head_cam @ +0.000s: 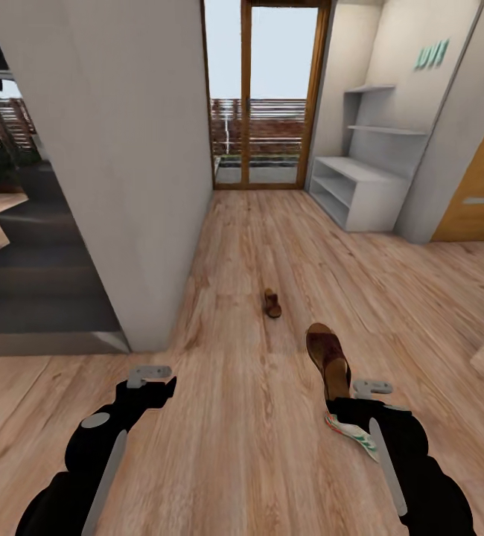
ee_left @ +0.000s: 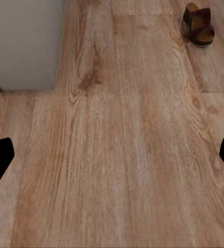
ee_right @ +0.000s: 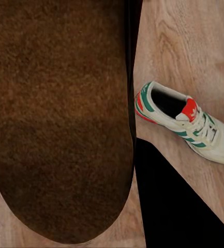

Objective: Pick up the two gym shoes and the two sandals from the corridor floor and place them onto the hallstand (shoe rack) in the corridor, making sure they are on the rack and not on the floor. Arrange them so the two gym shoes are next to each other and the two sandals are next to each other.

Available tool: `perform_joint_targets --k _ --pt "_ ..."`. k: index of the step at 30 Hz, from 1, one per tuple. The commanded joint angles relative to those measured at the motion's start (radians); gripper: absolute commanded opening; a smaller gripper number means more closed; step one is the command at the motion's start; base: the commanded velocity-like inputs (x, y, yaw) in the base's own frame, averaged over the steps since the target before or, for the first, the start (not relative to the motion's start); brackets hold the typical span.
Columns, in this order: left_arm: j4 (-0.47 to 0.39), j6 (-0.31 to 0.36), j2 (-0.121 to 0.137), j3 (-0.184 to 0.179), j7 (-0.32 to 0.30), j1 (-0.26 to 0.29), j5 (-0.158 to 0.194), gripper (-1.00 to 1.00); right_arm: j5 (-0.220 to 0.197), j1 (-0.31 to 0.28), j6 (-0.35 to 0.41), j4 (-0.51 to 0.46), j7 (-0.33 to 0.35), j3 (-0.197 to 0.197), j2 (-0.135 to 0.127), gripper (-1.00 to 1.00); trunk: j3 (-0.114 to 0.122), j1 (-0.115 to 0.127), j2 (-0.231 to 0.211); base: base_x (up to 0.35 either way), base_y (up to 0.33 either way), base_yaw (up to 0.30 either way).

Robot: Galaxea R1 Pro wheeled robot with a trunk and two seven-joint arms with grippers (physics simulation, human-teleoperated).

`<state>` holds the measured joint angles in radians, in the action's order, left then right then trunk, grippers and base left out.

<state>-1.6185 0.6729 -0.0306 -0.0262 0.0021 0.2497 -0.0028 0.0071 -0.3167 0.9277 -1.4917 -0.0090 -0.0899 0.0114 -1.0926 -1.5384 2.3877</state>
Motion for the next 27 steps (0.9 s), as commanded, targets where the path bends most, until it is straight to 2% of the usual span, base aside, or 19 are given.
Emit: perform_joint_targets --k 1,9,27 --pt "-0.001 0.005 0.0 0.0 0.0 0.0 0.0 1.0 -0.003 -0.001 0.005 -0.001 -0.003 -0.001 0.001 -1.0 0.0 0.0 0.0 0.24 0.043 -0.291" --pt "-0.001 0.004 0.0 0.0 -0.001 0.0 -0.001 1.0 -0.004 -0.001 0.005 -0.001 -0.003 -0.001 0.001 -1.0 0.004 0.0 0.0 0.169 0.07 -0.291" --pt "-0.001 0.004 0.0 0.0 -0.001 0.0 0.0 1.0 -0.004 -0.001 0.005 -0.001 -0.003 -0.002 0.001 -1.0 0.014 0.0 0.0 0.007 0.003 -0.291"
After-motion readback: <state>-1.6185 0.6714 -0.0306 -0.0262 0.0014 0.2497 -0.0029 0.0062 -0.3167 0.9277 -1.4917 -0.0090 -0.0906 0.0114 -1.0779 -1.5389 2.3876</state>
